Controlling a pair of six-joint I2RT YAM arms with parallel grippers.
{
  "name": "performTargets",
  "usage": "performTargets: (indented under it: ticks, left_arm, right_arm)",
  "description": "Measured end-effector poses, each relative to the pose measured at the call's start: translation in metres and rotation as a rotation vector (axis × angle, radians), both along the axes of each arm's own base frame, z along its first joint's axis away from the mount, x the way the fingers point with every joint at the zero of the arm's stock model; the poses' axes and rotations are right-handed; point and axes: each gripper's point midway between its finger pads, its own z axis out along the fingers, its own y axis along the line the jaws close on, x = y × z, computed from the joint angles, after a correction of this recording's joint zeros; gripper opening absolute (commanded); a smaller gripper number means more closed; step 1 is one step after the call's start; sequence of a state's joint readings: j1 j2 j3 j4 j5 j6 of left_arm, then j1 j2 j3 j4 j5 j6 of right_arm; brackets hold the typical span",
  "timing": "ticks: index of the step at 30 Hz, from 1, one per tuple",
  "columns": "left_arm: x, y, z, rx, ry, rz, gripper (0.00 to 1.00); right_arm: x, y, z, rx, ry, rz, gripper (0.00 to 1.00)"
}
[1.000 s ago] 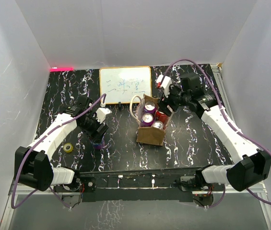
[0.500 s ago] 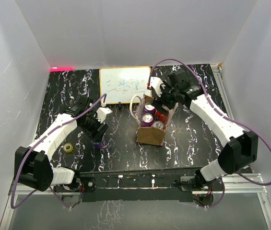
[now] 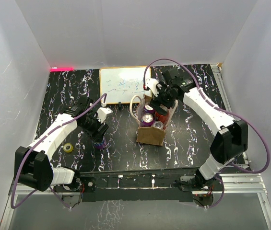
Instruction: Place the beverage into the canvas bag
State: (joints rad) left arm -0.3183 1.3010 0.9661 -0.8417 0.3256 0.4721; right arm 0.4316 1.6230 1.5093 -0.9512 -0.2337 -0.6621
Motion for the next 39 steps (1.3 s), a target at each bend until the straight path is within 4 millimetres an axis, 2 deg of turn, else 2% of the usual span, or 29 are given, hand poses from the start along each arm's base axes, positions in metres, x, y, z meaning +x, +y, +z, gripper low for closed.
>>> performTargets:
  ticks: [20,30,39]
  left_arm:
    - [-0.002,-0.005,0.0,-0.024,0.017,-0.007,0.03]
    - [-0.001,-0.006,0.0,-0.029,0.022,-0.009,0.03]
    - [-0.001,-0.007,0.001,-0.034,0.024,-0.011,0.03]
  right_arm:
    - [0.002,-0.001,-0.03,-0.065,0.066,0.014,0.88]
    - [0.004,-0.003,-0.035,-0.087,0.065,0.019,0.87]
    - [0.002,0.0,-0.049,-0.108,0.092,0.042,0.86]
